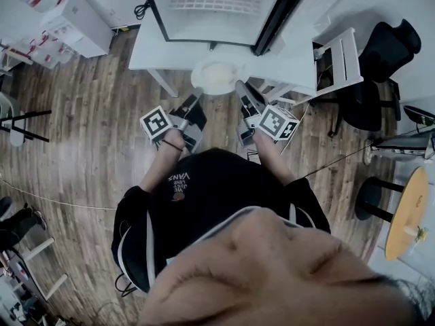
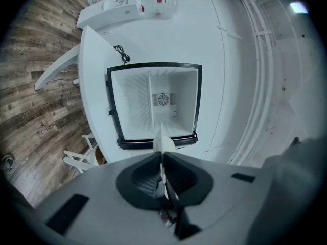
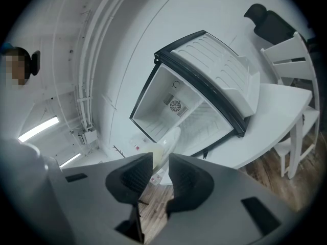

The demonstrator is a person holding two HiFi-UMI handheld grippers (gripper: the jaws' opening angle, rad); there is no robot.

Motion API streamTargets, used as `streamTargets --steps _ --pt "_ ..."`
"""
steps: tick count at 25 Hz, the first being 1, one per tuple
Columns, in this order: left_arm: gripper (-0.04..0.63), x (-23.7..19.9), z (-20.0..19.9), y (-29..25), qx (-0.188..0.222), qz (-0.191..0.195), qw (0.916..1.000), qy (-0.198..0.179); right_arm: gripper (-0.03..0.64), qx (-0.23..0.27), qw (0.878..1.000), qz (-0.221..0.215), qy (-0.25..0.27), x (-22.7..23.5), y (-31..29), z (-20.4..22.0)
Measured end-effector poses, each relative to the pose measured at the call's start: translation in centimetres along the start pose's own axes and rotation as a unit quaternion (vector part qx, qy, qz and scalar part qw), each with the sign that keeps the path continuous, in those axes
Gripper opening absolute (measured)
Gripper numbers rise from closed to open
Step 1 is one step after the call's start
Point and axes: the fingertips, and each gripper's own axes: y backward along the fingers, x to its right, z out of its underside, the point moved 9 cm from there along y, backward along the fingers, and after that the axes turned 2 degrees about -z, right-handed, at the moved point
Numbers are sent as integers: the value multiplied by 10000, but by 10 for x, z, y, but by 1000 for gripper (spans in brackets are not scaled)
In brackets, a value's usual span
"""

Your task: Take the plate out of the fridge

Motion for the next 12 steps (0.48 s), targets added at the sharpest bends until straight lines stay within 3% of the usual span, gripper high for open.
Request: streamTargets --steps 12 --pt "31 6 -24 22 -216 -11 9998 -31 101 161 9998 125 -25 -26 -11 18"
